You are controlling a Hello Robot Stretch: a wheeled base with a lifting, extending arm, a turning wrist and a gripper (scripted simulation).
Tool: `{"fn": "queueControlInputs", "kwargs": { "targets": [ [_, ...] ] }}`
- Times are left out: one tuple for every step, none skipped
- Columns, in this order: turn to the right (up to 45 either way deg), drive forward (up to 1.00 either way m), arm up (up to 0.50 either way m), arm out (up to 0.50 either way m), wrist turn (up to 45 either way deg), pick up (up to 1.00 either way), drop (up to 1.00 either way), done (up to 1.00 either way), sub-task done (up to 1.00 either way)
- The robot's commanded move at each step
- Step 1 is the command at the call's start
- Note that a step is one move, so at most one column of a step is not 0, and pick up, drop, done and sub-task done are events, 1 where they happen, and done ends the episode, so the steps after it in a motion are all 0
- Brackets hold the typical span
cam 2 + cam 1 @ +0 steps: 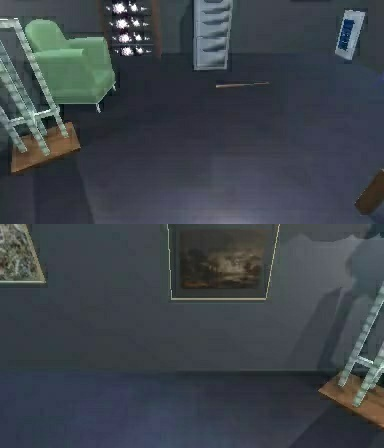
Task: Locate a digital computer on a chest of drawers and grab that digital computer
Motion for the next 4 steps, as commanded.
{"fn": "queueControlInputs", "kwargs": {
  "targets": [
    [-45.0,0.0,0.0,0.0,0.0,0.0,0.0,0.0,0.0],
    [-45.0,0.0,0.0,0.0,0.0,0.0,0.0,0.0,0.0],
    [-21.0,0.0,0.0,0.0,0.0,0.0,0.0,0.0,0.0],
    [0.0,1.0,0.0,0.0,0.0,0.0,0.0,0.0,0.0]
  ]
}}
